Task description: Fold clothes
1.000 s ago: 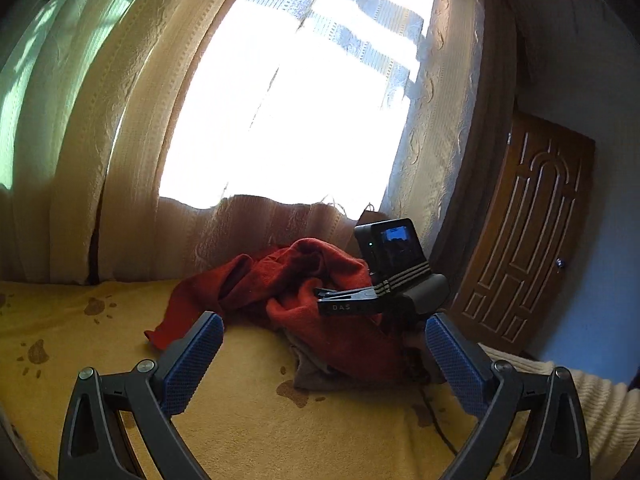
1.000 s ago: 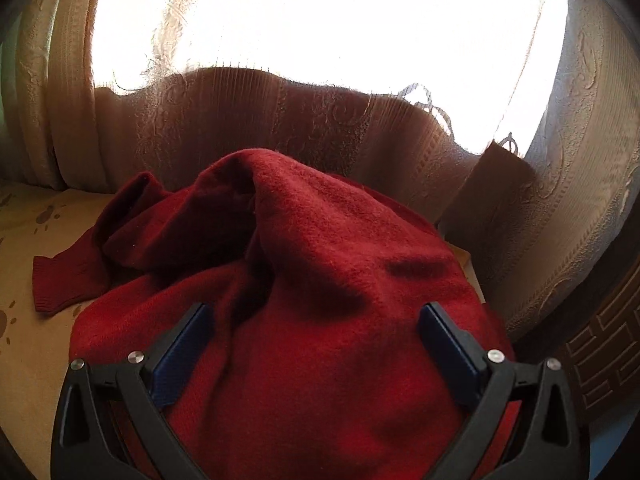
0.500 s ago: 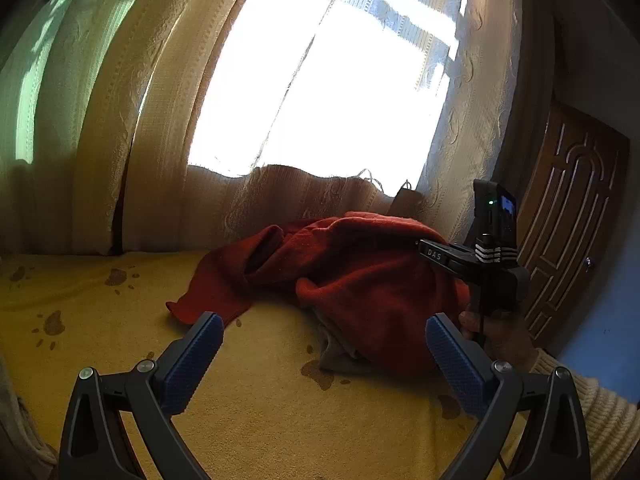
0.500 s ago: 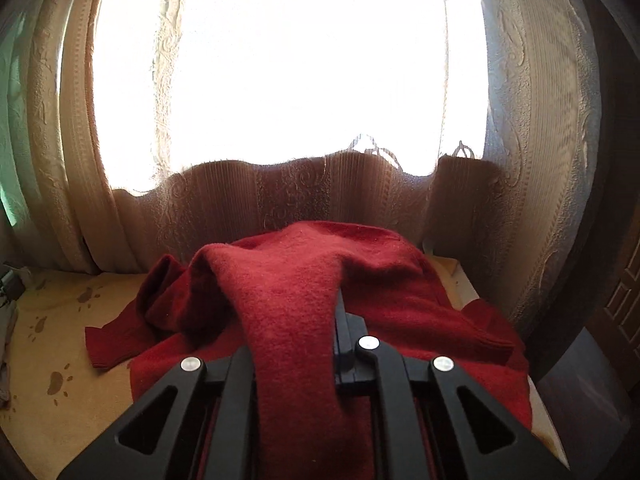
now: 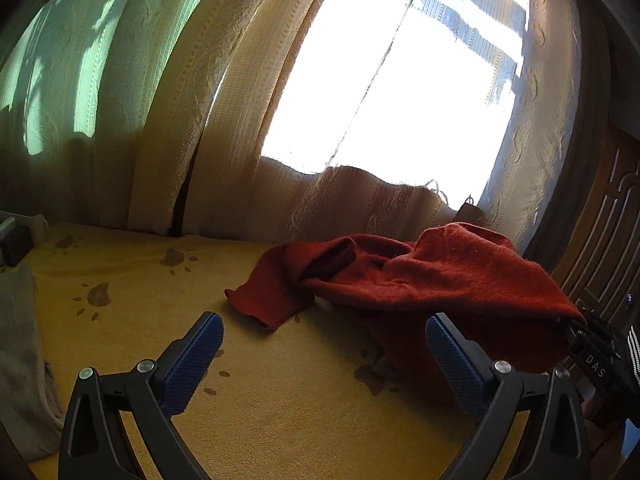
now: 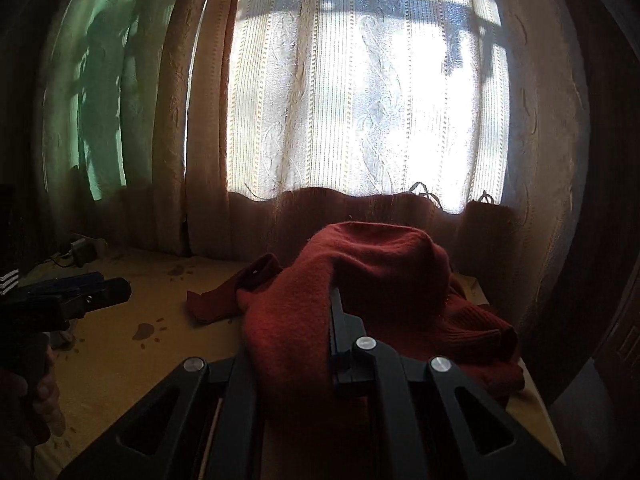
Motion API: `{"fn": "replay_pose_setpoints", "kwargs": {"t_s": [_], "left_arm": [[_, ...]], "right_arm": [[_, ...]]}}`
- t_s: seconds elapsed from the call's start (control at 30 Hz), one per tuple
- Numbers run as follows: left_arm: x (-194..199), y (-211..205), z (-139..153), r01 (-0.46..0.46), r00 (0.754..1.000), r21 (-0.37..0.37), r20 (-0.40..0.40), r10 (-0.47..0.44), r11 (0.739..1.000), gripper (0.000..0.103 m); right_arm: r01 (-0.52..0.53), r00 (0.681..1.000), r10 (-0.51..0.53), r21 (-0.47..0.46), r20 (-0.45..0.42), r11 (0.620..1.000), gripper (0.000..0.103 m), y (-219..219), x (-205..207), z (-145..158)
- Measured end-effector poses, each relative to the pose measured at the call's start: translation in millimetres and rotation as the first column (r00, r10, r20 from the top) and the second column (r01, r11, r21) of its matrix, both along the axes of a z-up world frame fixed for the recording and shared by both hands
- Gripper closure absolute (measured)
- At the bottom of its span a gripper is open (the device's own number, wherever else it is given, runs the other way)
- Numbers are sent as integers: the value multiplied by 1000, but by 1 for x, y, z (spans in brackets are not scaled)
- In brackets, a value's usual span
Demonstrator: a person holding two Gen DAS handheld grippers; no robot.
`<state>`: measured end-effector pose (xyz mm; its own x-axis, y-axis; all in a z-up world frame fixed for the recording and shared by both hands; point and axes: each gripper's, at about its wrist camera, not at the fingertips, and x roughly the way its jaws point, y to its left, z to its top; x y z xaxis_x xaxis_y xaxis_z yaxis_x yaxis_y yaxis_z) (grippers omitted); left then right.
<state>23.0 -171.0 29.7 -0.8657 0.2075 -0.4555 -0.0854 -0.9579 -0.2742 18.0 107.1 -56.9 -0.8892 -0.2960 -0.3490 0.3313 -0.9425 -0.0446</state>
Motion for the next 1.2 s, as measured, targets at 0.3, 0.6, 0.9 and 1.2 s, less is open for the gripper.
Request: {"fn": "replay_pose_setpoints", "kwargs": {"t_s": [0.3, 0.6, 0.9, 1.2], "left_arm": [[-2, 3, -5, -2, 1000, -23, 7, 2, 1000, 20], [0, 8, -9, 27, 1000, -30, 1, -27, 999, 27], [-12, 7, -16, 81, 994, 8, 74, -82, 997, 22], [-2, 12, -25, 152, 982, -7, 114, -151, 988, 11]], "right_arm": [[-14, 999, 15, -17, 45, 1000, 93, 10, 62, -32], [-24, 994, 30, -51, 104, 998, 93, 20, 103, -53], [-78, 974, 62, 65, 216, 995, 91, 19, 122, -87], [-80, 971, 64, 58, 231, 995, 71, 27, 117, -90]]}}
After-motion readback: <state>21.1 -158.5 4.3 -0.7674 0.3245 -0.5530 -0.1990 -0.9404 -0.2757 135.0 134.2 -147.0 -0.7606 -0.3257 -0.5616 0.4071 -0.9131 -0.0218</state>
